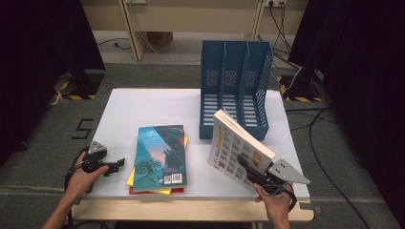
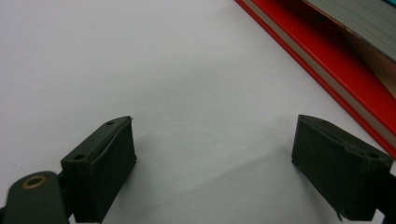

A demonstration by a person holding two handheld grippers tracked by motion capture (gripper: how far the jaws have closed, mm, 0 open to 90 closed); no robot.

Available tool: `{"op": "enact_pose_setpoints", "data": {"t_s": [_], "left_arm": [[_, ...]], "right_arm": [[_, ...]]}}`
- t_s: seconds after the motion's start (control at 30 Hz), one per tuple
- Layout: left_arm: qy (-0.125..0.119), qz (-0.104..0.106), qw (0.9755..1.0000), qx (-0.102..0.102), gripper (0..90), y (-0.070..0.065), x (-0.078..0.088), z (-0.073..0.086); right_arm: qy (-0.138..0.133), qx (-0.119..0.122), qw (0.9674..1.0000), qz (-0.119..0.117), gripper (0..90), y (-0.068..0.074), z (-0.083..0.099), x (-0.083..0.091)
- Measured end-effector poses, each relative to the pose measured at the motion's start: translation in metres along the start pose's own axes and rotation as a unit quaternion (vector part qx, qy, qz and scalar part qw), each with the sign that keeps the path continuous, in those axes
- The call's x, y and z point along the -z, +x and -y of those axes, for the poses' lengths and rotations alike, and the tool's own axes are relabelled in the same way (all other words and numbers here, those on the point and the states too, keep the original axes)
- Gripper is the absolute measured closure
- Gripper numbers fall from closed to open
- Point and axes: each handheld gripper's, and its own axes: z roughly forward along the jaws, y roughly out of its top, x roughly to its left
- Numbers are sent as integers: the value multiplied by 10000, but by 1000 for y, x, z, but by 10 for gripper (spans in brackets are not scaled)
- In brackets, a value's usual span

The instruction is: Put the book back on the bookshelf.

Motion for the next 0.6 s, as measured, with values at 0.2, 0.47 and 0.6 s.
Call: {"op": "enact_pose_setpoints", "data": {"t_s": [0.2, 0.47, 0.6], "left_arm": [[0, 0, 10000, 4, 123, 0, 0, 0], [-3, -1, 10000, 0, 124, 0, 0, 0], [-1, -1, 10000, 0, 123, 0, 0, 0]], "right_arm": [[-1, -15, 10000, 32, 714, -2, 0, -1], [37, -24, 9999, 125, 730, 1, -2, 0], [-54, -219, 9996, 150, 737, 3, -3, -3]]}}
